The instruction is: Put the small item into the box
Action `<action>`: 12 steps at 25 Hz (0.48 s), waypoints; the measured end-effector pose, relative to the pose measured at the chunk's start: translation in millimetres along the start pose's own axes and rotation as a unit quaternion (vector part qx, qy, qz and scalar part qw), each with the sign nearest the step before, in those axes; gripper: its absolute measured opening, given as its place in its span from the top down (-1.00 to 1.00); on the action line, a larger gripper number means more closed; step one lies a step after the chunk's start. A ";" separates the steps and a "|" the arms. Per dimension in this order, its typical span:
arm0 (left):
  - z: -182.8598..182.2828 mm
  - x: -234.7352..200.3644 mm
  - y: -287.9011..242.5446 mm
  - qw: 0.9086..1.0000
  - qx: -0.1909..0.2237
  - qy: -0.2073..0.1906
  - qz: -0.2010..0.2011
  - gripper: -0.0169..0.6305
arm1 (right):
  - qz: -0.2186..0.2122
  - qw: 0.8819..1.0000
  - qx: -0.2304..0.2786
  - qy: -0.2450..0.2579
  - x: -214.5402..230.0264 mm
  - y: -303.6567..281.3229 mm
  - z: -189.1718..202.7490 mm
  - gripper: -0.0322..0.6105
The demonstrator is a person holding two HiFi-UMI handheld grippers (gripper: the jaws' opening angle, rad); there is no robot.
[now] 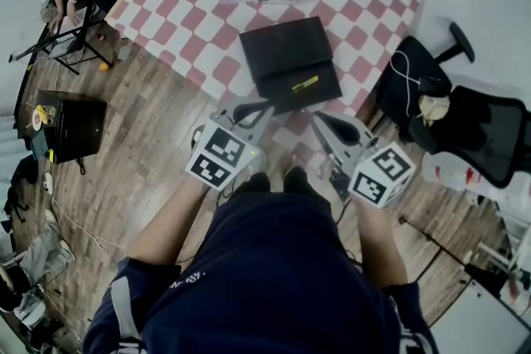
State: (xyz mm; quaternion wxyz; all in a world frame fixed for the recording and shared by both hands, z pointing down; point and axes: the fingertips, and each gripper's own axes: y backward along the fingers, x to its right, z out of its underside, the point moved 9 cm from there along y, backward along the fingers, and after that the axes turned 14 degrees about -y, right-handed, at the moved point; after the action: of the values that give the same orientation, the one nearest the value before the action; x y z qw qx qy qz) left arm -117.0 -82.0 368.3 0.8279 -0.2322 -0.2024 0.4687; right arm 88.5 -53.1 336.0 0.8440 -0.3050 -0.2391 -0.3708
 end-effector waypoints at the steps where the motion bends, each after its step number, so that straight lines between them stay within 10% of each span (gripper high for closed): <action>1: -0.3 0.1 -0.4 1.000 0.000 0.000 0.000 0.84 | 0.000 1.000 0.000 0.000 0.1 0.5 0.1 0.86; 12: -6.6 3.1 -8.1 1.000 -0.002 -0.002 0.003 0.84 | -0.002 1.000 0.001 -0.003 5.4 6.3 -0.2 0.85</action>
State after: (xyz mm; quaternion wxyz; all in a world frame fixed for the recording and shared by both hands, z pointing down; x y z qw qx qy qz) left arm -106.4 -84.2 367.9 0.8257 -0.2337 -0.2043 0.4710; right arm 96.8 -52.5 337.1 0.8428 -0.3052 -0.2425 -0.3712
